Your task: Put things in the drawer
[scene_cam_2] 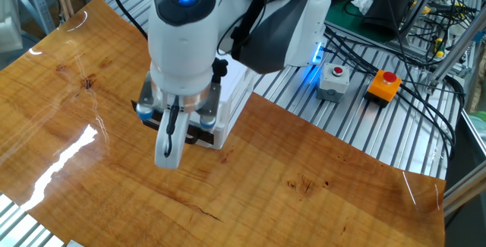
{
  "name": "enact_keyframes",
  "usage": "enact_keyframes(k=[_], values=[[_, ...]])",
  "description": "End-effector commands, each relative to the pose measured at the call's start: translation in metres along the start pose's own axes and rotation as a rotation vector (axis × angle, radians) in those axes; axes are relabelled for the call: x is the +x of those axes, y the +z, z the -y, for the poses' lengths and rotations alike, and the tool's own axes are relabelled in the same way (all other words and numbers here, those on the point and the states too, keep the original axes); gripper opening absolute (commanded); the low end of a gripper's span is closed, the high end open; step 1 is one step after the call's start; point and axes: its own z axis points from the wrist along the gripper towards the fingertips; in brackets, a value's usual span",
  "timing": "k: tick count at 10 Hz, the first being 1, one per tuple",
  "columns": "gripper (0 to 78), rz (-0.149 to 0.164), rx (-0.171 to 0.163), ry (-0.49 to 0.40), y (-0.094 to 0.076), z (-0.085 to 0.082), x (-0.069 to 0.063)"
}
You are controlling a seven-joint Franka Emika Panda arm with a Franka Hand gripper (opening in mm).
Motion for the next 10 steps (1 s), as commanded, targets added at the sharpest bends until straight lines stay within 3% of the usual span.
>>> enact_keyframes(k=[1,6,10], values=[[77.5,0.006,-0.016,0.018,0.003,-0.008,-0.001],[77.5,0.014,-0.027,0.035,0.014,-0.012,0.0],[77.5,0.019,-0.029,0.031,0.022,-0.006,0.001]])
